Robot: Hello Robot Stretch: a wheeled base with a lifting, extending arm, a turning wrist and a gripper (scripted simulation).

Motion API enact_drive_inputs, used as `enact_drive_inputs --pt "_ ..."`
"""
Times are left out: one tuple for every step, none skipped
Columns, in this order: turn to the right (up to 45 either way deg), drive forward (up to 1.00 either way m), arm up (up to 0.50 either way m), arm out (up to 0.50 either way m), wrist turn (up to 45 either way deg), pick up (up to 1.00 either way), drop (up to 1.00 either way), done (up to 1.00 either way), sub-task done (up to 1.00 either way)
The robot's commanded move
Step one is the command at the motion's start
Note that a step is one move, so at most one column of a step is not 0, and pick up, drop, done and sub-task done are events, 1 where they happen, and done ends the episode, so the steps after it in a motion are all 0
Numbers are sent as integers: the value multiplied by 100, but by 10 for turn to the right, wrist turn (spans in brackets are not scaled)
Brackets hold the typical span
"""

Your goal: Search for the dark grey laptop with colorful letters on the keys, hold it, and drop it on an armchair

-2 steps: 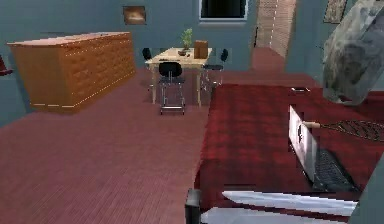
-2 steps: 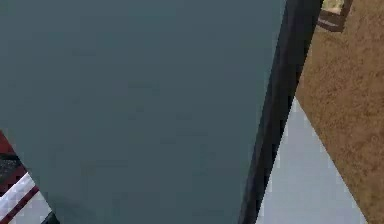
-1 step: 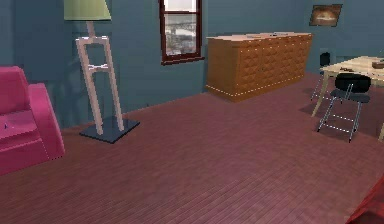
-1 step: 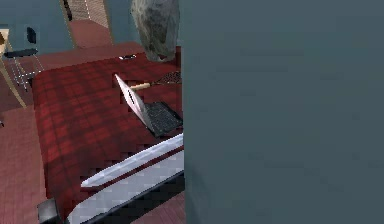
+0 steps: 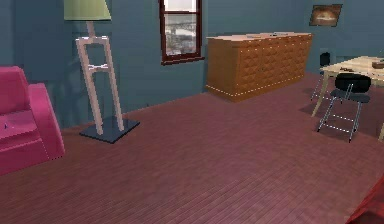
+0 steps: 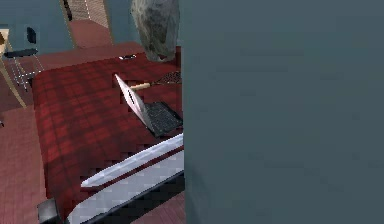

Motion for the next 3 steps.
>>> enact_drive_inputs --pt "0 0 38 0 0 0 0 0 0" --pt "0 0 0 50 0 0 0 0 0" --pt "0 0 0 50 0 0 0 0 0"
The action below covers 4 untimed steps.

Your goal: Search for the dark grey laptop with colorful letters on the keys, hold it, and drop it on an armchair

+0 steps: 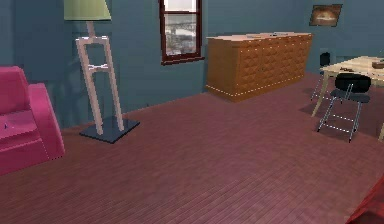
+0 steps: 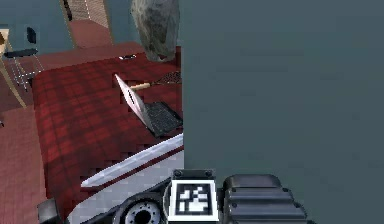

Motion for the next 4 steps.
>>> enact_drive_inputs --pt "0 0 0 0 0 100 0 0 0" --pt "0 0 0 50 0 0 0 0 0" --pt "450 0 0 0 0 0 0 0 0" --pt "450 0 0 0 0 0 0 0 0"
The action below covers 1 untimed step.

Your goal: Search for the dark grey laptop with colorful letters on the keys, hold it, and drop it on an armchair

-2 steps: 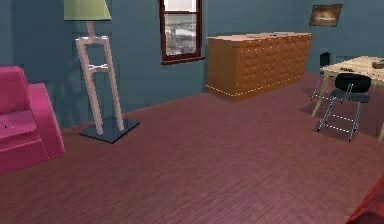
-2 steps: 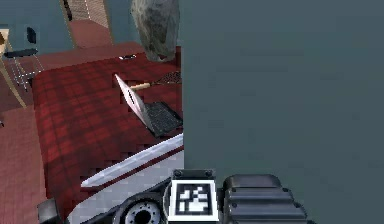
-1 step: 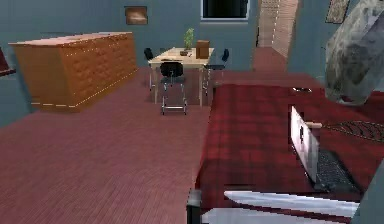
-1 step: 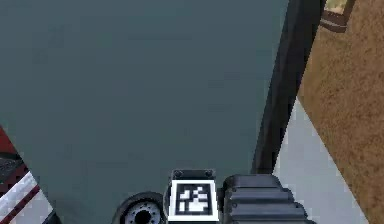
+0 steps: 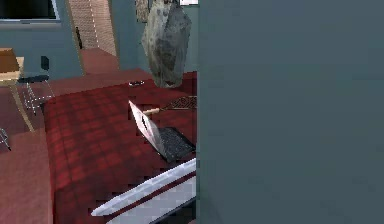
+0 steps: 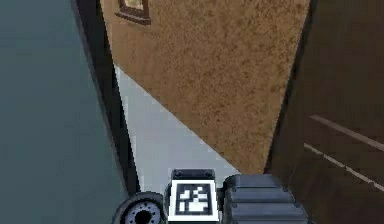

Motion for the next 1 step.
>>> enact_drive_inputs --pt "30 0 0 0 0 0 0 0 0"
